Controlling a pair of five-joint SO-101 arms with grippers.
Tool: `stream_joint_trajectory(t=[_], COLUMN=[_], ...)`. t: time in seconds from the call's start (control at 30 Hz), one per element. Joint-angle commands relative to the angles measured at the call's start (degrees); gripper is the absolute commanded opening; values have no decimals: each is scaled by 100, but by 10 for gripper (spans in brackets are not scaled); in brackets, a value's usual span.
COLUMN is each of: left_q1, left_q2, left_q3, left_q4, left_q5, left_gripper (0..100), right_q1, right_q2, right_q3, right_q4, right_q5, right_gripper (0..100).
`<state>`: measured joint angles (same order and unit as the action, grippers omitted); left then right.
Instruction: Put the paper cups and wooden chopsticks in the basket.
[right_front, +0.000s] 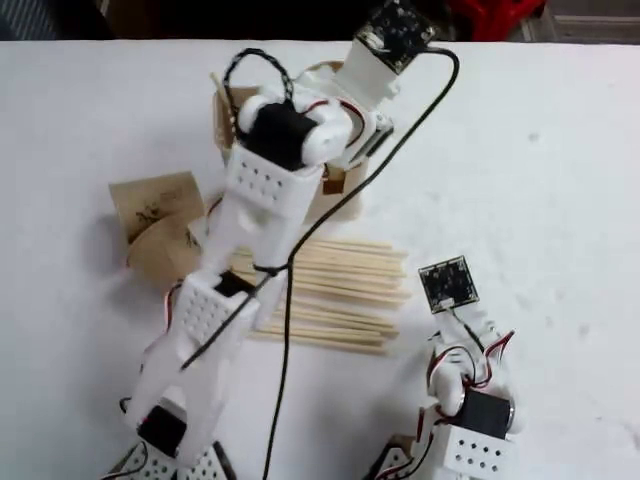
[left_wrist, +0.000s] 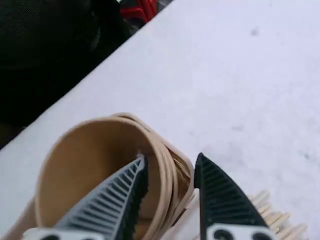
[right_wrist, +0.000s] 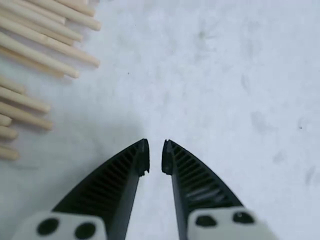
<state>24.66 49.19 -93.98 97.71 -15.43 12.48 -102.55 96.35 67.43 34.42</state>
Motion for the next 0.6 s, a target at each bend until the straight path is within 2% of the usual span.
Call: stream_joint_trajectory(t=[0.0,0.3,0.57], left_q1=[-66,-92,-110], left_q2=[330,831,708], left_q3=[-167,-167,-176], left_q4=[167,185,167], left_q5=[0,0,0], left_gripper=[169,169,169], right_q1=[66,66,66], right_q2=[-40,-40,-40], right_q3=[44,44,44], right_q4=[-66,-66,-66], right_q5=[44,44,44], right_gripper=[60,60,60])
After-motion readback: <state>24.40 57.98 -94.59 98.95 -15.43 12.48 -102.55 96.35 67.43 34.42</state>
